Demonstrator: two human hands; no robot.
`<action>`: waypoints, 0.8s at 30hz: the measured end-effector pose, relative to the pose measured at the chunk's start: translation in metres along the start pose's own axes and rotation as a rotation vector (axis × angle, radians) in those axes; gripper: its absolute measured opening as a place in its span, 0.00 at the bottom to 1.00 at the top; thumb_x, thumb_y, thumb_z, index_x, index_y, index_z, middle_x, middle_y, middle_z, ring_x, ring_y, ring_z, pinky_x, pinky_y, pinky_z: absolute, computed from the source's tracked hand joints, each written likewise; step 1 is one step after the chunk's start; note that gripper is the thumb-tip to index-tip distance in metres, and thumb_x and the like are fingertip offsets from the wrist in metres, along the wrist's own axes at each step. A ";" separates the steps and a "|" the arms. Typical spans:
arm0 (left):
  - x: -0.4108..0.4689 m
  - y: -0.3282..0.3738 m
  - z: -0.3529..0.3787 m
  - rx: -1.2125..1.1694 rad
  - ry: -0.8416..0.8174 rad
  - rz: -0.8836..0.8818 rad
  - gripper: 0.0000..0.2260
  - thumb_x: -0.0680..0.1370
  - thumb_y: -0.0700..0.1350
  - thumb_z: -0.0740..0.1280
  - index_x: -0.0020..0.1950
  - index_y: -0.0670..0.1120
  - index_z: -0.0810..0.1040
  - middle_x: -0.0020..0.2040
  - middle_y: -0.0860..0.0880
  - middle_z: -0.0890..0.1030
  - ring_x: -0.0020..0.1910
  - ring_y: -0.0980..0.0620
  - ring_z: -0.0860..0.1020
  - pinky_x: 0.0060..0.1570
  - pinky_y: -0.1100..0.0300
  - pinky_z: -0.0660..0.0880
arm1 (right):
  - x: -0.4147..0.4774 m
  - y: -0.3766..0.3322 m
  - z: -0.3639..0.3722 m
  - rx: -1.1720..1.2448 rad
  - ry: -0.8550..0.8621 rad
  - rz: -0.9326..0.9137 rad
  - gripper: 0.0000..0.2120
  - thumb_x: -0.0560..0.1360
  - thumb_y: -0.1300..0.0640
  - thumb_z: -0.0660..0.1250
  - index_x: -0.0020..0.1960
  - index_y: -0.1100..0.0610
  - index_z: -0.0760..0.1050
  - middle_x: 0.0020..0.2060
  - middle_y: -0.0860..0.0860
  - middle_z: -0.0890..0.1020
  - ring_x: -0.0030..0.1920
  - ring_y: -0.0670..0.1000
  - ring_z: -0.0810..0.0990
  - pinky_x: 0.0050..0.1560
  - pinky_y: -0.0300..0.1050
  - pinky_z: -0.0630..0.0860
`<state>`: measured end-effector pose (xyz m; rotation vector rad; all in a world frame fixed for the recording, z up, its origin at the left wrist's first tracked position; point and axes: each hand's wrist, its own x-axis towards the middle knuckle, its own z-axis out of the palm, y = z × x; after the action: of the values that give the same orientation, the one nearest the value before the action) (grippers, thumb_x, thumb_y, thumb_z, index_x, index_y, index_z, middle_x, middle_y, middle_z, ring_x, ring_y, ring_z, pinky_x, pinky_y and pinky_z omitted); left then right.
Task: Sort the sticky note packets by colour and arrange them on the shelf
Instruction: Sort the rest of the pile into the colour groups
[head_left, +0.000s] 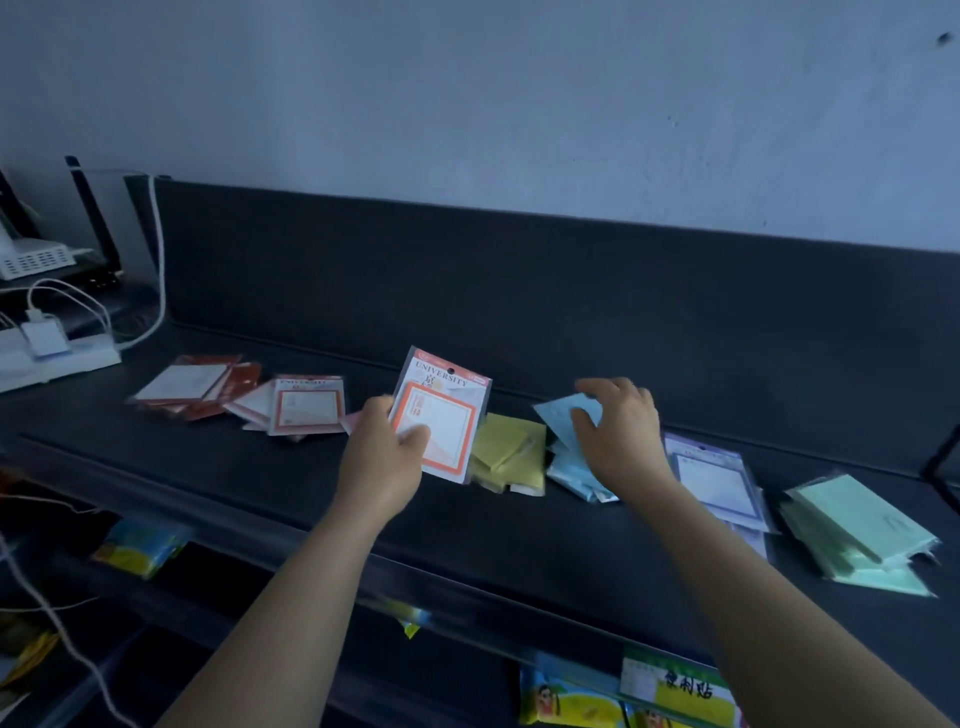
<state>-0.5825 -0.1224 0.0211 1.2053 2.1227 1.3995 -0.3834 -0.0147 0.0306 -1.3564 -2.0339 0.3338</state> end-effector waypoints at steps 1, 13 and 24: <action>0.002 -0.002 -0.003 -0.028 0.008 -0.006 0.11 0.80 0.43 0.62 0.63 0.46 0.70 0.54 0.51 0.77 0.43 0.60 0.76 0.34 0.63 0.72 | 0.000 -0.009 0.005 0.068 -0.021 -0.036 0.16 0.78 0.57 0.63 0.65 0.56 0.74 0.59 0.52 0.77 0.61 0.55 0.72 0.62 0.48 0.68; 0.048 -0.039 -0.052 -0.162 -0.027 -0.028 0.12 0.82 0.42 0.57 0.65 0.50 0.70 0.60 0.51 0.78 0.54 0.51 0.79 0.54 0.48 0.79 | 0.010 -0.106 0.079 0.464 -0.368 -0.007 0.15 0.75 0.52 0.70 0.59 0.55 0.77 0.43 0.48 0.85 0.43 0.49 0.84 0.46 0.46 0.80; 0.140 -0.037 -0.123 0.042 -0.190 0.197 0.22 0.78 0.40 0.67 0.71 0.53 0.69 0.47 0.54 0.82 0.44 0.52 0.82 0.50 0.49 0.79 | 0.058 -0.167 0.105 0.490 -0.195 0.033 0.14 0.77 0.57 0.67 0.63 0.53 0.75 0.43 0.48 0.84 0.37 0.42 0.82 0.31 0.33 0.74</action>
<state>-0.7629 -0.0905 0.0703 1.5346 1.9559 1.2656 -0.5859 -0.0192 0.0645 -1.0815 -1.9095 0.9423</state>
